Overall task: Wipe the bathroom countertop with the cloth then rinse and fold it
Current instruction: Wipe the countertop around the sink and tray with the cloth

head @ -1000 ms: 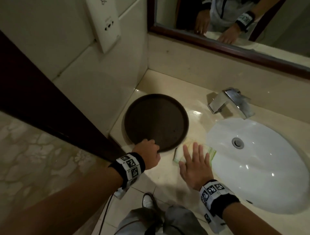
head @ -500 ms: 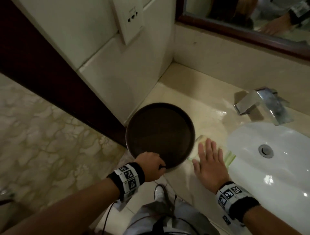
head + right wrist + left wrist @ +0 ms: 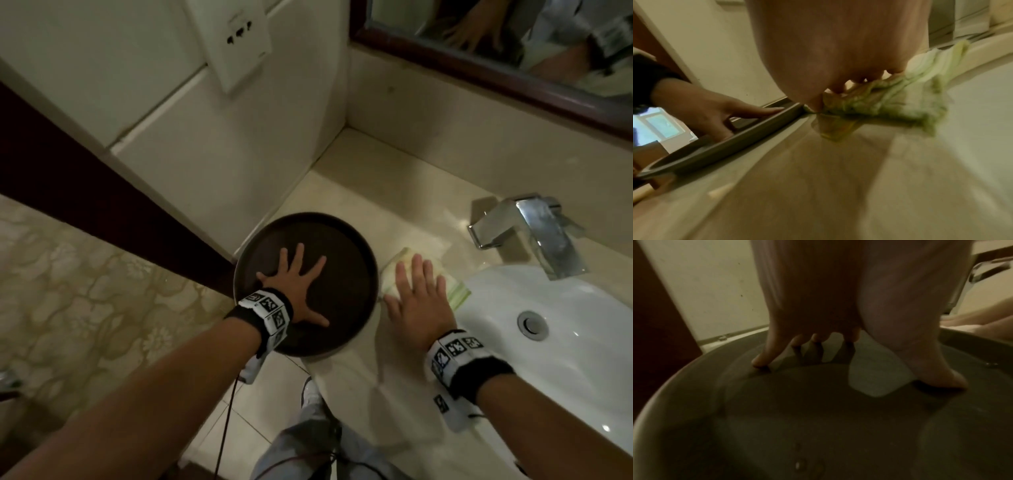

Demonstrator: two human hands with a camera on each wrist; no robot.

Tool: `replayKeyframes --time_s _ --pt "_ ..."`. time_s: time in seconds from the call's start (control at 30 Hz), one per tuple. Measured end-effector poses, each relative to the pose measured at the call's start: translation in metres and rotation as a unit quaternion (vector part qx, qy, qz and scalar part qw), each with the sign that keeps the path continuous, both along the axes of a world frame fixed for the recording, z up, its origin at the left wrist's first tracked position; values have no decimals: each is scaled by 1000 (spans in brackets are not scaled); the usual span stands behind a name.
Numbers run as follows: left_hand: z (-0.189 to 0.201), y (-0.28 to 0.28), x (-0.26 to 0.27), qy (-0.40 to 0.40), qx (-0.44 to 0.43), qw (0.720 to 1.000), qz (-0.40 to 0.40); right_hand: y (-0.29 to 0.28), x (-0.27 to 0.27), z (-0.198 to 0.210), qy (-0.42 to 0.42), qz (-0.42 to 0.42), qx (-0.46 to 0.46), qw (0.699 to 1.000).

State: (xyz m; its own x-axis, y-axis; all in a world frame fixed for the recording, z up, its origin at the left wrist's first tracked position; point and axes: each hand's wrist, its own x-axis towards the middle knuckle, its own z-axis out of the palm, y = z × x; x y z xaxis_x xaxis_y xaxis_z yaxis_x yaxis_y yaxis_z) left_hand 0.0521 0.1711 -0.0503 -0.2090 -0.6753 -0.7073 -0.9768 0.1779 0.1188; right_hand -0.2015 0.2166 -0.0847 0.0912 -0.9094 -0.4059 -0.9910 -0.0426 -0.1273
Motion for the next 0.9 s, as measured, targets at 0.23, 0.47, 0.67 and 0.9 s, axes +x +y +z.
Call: replayKeyframes --time_s 0.23,0.47,0.67,0.9 --pt "-1 16 6 -11 13 999 -36 -76 -6 2 19 6 10 1000" --pt "-2 14 2 -11 24 999 -22 -138 6 4 27 2 -15 1000" --pt "-4 13 3 -9 27 999 -16 -137 -3 -3 4 20 -33 999" --pt "-6 13 3 -17 31 999 -13 -79 -19 -4 -16 39 -37 998"
